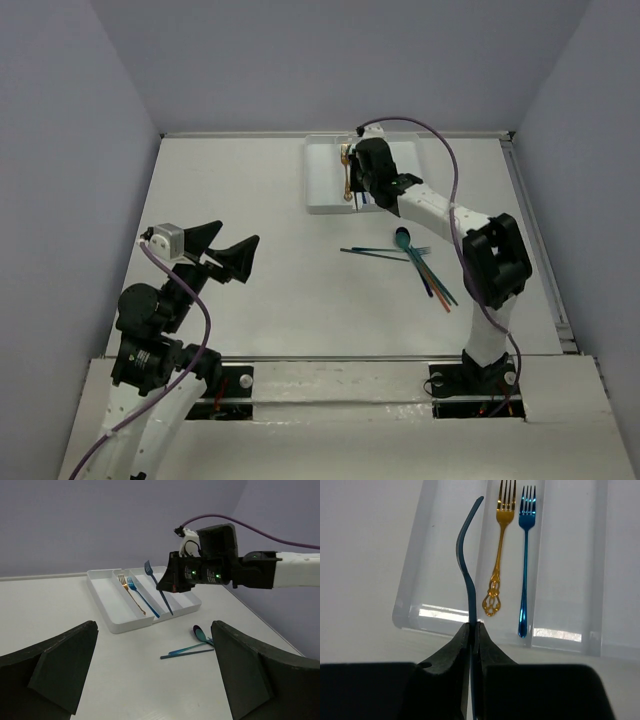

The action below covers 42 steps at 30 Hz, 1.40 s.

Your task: Sort the eating utensils into containers

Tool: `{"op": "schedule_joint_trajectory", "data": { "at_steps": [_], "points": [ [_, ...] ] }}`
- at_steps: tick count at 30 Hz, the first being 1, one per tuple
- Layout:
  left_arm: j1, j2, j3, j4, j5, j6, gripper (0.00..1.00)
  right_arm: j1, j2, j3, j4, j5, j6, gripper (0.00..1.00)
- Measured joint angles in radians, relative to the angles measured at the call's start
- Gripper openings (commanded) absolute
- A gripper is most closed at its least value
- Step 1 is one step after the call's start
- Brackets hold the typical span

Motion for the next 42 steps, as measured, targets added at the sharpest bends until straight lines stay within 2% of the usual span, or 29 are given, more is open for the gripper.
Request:
{"op": "schedule_joint_trajectory", "data": {
  "at_steps": [6,16,18,20,21,24,26,27,31,34,40,42],
  "points": [
    [0.000,-0.003,0.000,-0.001,0.000,0.000,0.99,-0.078,0.250,0.220,-0.003,-0.099,-0.056,0.00],
    [0.000,-0.003,0.000,0.000,0.000,0.001,0.99,-0.148,0.435,0.451,-0.064,-0.160,-0.097,0.00],
    [0.000,-0.003,0.000,0.000,0.000,0.001,0.99,-0.151,0.454,0.486,-0.075,-0.182,-0.096,0.04],
    [0.000,-0.003,0.000,0.000,0.000,0.001,0.99,-0.152,0.468,0.509,-0.082,-0.198,-0.092,0.16],
    [0.000,-0.003,0.000,0.000,0.000,0.001,0.99,-0.151,0.474,0.519,-0.088,-0.204,-0.087,0.34],
    [0.000,-0.003,0.000,-0.001,0.000,0.001,0.99,-0.151,0.479,0.524,-0.100,-0.209,-0.073,0.58],
    [0.000,-0.003,0.000,-0.001,0.000,0.001,0.99,-0.151,0.478,0.518,-0.102,-0.212,-0.062,0.66],
    [0.000,-0.003,0.000,0.000,0.000,0.001,0.99,-0.150,0.477,0.512,-0.099,-0.212,-0.061,0.66],
    [0.000,-0.003,0.000,0.000,0.000,0.001,0.99,-0.150,0.423,0.407,-0.085,-0.217,-0.047,0.64],
    [0.000,-0.004,0.000,-0.001,0.000,0.001,0.99,-0.150,0.310,0.262,-0.084,-0.226,-0.035,0.61],
    [0.000,-0.017,0.000,0.000,0.000,0.001,0.99,-0.150,-0.199,-0.241,0.048,-0.205,0.027,0.53],
    [0.000,-0.020,0.000,0.000,0.001,0.001,0.99,-0.150,-0.314,-0.334,0.064,-0.183,0.043,0.48]
  ]
}}
